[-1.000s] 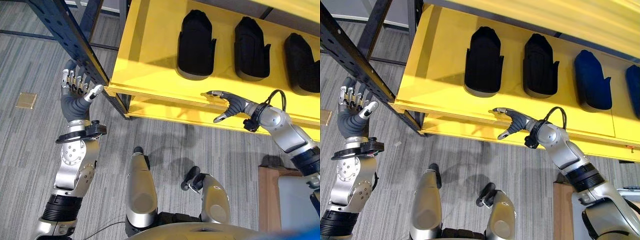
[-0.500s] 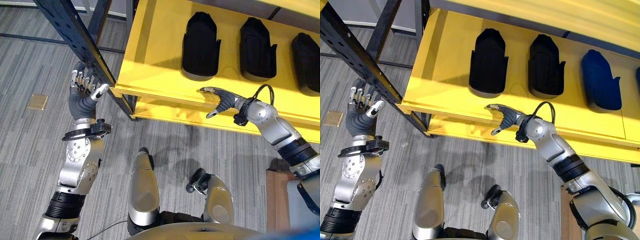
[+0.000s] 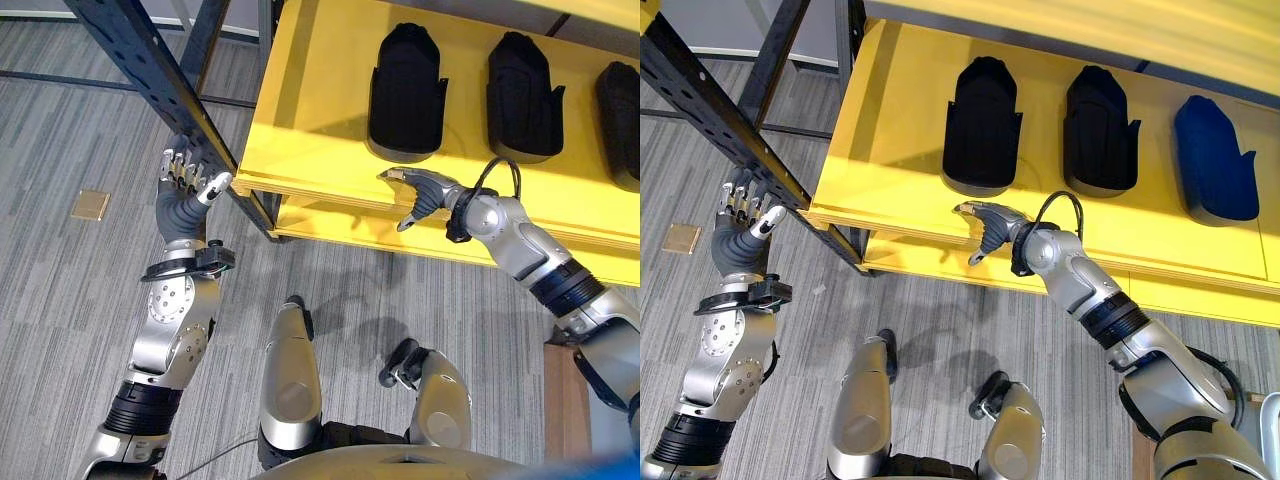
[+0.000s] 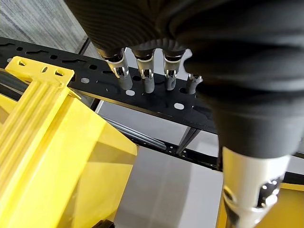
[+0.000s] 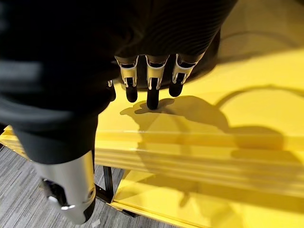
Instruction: Move parts from the plastic box to the shelf.
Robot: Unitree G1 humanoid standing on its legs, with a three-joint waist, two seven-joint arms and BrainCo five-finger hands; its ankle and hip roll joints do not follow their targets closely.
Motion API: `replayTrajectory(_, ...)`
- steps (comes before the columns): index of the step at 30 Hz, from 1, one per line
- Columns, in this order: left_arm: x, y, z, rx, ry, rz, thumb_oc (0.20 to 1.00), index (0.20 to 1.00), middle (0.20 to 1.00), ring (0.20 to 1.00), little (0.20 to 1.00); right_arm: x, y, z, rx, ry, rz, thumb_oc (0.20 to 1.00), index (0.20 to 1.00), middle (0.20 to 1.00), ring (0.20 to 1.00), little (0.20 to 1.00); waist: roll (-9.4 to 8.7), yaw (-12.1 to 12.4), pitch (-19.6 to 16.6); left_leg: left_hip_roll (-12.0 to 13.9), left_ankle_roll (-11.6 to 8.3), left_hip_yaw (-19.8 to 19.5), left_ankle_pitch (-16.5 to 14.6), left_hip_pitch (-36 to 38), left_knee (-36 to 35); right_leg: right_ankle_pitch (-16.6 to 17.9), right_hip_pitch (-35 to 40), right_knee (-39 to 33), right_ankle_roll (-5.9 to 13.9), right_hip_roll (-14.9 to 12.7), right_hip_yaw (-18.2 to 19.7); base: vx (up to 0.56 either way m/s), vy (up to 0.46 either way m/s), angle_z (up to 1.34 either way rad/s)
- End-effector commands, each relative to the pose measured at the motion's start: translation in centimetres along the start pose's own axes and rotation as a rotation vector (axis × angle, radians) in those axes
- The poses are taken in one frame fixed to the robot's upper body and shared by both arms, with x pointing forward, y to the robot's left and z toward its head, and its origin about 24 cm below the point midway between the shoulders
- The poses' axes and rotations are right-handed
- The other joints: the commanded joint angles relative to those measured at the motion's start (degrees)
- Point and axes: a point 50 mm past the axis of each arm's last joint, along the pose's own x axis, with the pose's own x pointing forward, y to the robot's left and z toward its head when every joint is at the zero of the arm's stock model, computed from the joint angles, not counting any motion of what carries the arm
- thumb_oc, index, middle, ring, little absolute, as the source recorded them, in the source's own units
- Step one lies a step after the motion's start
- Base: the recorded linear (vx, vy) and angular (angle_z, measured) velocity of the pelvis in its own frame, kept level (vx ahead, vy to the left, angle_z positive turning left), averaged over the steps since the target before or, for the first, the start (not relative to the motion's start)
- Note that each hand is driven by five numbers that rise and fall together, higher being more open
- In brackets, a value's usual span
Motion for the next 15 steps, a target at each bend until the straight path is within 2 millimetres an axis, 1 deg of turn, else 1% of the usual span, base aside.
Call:
replayTrajectory(1,0.3,-1.7,1.4,-0.047,-0.071,-0.077,1.0,1.0,1.0,1.0,1.0,0.5,-2.0,-0.3,-0.06,0.056,-0.092,1.0,1.0,1.0,1.0,1.0,1.68,1.4,-3.5,1.9,-0.57,1.0,-1.6,3.6,-2.3,0.1,-0.4,2.8,2.74,-2.2,-2.6,0.0,0.0,0.0)
replayTrajectory(6,0.3,-1.5,1.3,-0.045,-0.059,-0.081,1.0,1.0,1.0,1.0,1.0,0.5,-2.2,-1.5,-0.069,0.102,-0.092,1.0,1.0,1.0,1.0,1.0,1.84,1.7,-3.6,1.8,-0.53,0.8,-1.6,3.5,-2.2,0.1,-0.2,3.0,2.83,-2.6,-2.9,0.0,0.0,0.0)
replayTrajectory(10,0.3,-1.6,0.9,-0.04,-0.024,-0.102,1.0,1.0,1.0,1.0,1.0,0.6,-2.3,-2.6,-0.068,0.151,-0.091,1.0,1.0,1.0,1.0,1.0,2.03,2.0,-3.7,1.9,-0.64,0.8,-1.4,3.8,-2.5,0.5,0.2,2.4,2.83,-2.6,-3.1,0.01,-0.003,0.02)
replayTrajectory(15,0.5,-1.8,0.5,-0.051,0.004,-0.113,1.0,1.0,1.0,1.0,1.0,0.9,-2.6,-2.8,-0.102,0.157,-0.084,1.0,1.0,1.0,1.0,1.0,2.13,2.1,-3.7,2.0,-0.58,0.8,-1.4,3.7,-2.4,0.7,-0.1,2.6,2.89,-2.9,-3.1,0.0,0.001,0.01)
